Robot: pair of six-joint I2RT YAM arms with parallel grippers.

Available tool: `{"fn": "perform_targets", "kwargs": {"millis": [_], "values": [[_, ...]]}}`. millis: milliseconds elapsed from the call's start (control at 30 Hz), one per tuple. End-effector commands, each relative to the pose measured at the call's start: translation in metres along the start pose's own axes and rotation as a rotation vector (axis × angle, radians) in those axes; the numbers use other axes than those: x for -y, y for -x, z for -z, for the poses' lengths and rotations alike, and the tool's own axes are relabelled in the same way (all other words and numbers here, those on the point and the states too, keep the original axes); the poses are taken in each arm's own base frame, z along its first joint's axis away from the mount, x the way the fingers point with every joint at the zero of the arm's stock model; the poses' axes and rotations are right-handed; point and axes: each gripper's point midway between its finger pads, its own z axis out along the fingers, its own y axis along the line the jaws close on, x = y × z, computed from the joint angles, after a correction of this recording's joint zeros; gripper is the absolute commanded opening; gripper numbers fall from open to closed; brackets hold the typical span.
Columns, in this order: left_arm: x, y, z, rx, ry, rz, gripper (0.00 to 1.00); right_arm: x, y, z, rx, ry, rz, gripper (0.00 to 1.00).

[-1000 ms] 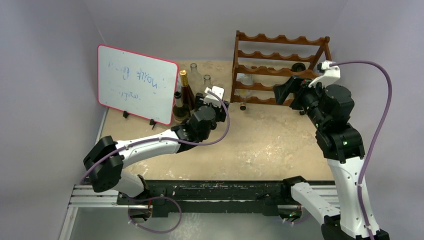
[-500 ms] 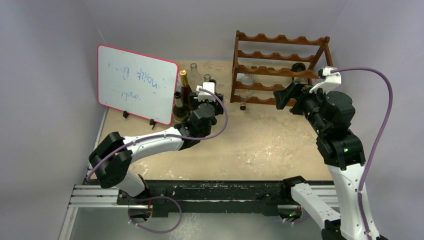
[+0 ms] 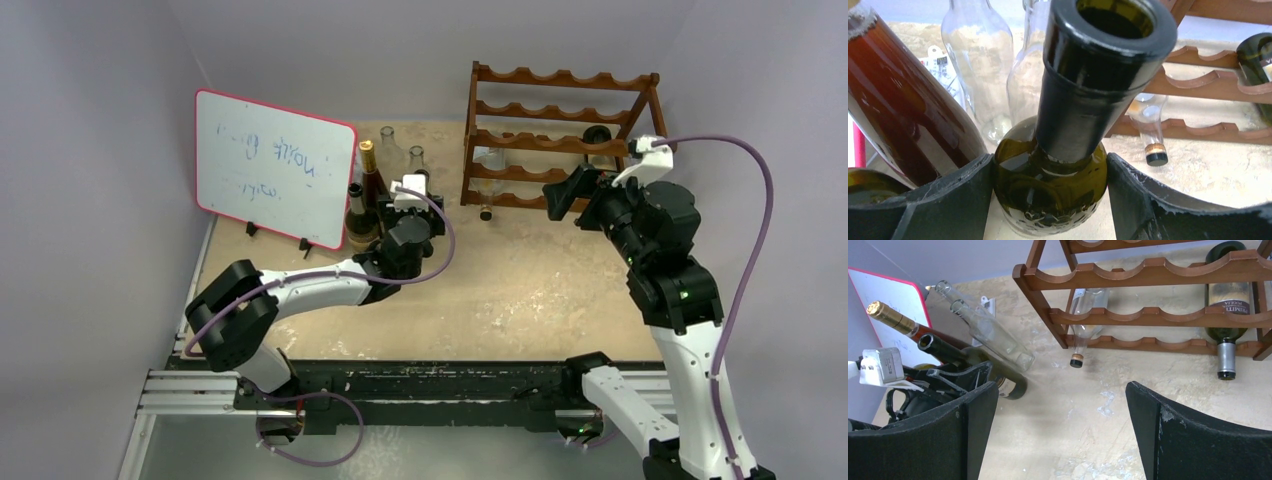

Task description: Take the wine bottle off the wine rack

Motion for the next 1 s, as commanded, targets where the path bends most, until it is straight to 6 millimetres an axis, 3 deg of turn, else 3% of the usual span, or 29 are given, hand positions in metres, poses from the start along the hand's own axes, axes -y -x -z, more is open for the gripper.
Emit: {"fn": "perform_targets", "kwargs": {"millis": [0,67,200,300,967], "values": [[0.003,0.038,-0.004,0.113,0.011,0.169,0.03,-0.009,0.009,-0.002,0.043,0.046,0.0,1.0],[0.001,0.033,-0.003,0.1,0.015,0.167,0.14,-0.01,0.008,-0.002,0.04,0.051,-0.003,1.0],[-0.003,0.029,-0.001,0.091,0.017,0.158,0.61,-0.01,0.005,-0.003,0.039,0.059,-0.007,1.0],[-0.005,0.031,0.001,0.084,0.018,0.15,0.77,-0.01,0.005,-0.003,0.039,0.06,-0.004,1.0],[0.004,0.084,0.025,0.075,-0.098,0.147,0.85,-0.014,0.0,-0.005,0.021,0.084,-0.016,1.0]]}}
